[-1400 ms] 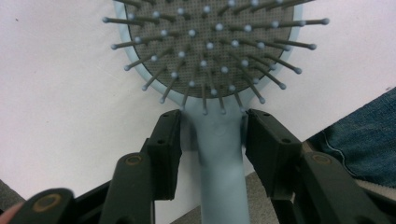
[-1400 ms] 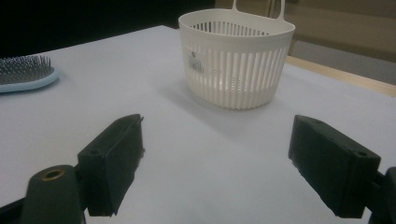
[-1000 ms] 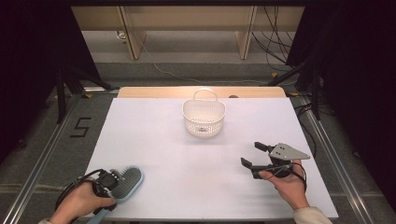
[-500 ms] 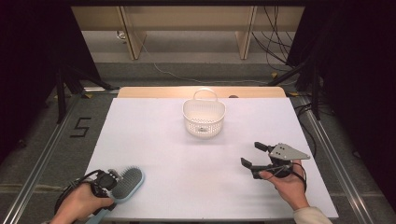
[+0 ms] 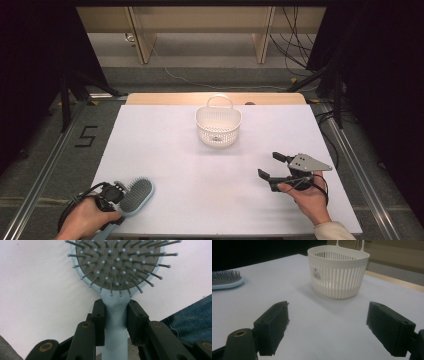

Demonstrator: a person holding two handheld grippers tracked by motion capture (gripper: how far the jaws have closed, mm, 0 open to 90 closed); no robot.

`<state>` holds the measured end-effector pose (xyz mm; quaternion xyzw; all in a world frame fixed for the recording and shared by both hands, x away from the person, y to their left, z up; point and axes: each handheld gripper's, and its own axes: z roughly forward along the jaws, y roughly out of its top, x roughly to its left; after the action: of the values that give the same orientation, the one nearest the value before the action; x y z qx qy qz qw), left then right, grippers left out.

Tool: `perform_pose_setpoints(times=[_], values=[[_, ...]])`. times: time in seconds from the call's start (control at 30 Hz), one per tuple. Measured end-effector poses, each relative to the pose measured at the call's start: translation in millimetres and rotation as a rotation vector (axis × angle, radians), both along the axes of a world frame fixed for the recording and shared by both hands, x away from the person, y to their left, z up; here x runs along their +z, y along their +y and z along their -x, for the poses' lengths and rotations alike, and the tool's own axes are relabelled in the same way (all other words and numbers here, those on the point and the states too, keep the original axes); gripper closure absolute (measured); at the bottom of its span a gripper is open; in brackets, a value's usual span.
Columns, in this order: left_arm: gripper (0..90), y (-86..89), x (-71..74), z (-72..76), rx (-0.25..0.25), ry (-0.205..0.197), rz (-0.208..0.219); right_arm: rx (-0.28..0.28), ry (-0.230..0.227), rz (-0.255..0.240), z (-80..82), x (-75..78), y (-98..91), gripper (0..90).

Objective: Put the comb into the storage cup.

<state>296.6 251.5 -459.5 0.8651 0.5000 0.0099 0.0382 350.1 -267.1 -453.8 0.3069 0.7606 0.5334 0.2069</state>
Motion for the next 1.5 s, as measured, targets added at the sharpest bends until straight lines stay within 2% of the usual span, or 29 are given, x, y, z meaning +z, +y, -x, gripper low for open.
perform_pose_setpoints(times=[0.33, 0.47, 0.9, 1.07, 1.23, 1.37, 1.5], values=[[70.2, -0.2, 3.0, 0.9, -0.004, -0.037, 0.011, -0.001, -0.001, 0.0, 0.0, 0.1, -0.2, 18.6], [70.2, 0.0, 6.4, 1.6, -0.005, -0.067, 0.014, -0.002, -0.002, -0.001, 0.0, 0.2, -0.3, 18.6], [70.1, -0.7, 13.0, 2.8, -0.042, -0.214, 0.041, -0.002, -0.002, 0.0, 0.5, 0.6, -0.3, 18.6], [70.1, 1.0, 16.3, 3.2, -0.028, -0.263, 0.064, -0.002, -0.002, 0.003, 0.5, 0.5, -0.5, 18.6], [70.1, 2.6, 17.9, 4.0, -0.039, -0.299, 0.066, -0.002, -0.005, -0.002, 0.8, 1.1, -0.3, 18.6], [70.1, 3.8, 18.1, 4.0, -0.047, -0.356, 0.065, 0.0, -0.003, -0.002, 1.1, 1.3, -0.1, 18.6], [70.1, 4.3, 19.7, 3.7, -0.044, -0.385, 0.071, 0.0, -0.004, -0.003, 1.1, 1.3, -0.2, 18.6]])
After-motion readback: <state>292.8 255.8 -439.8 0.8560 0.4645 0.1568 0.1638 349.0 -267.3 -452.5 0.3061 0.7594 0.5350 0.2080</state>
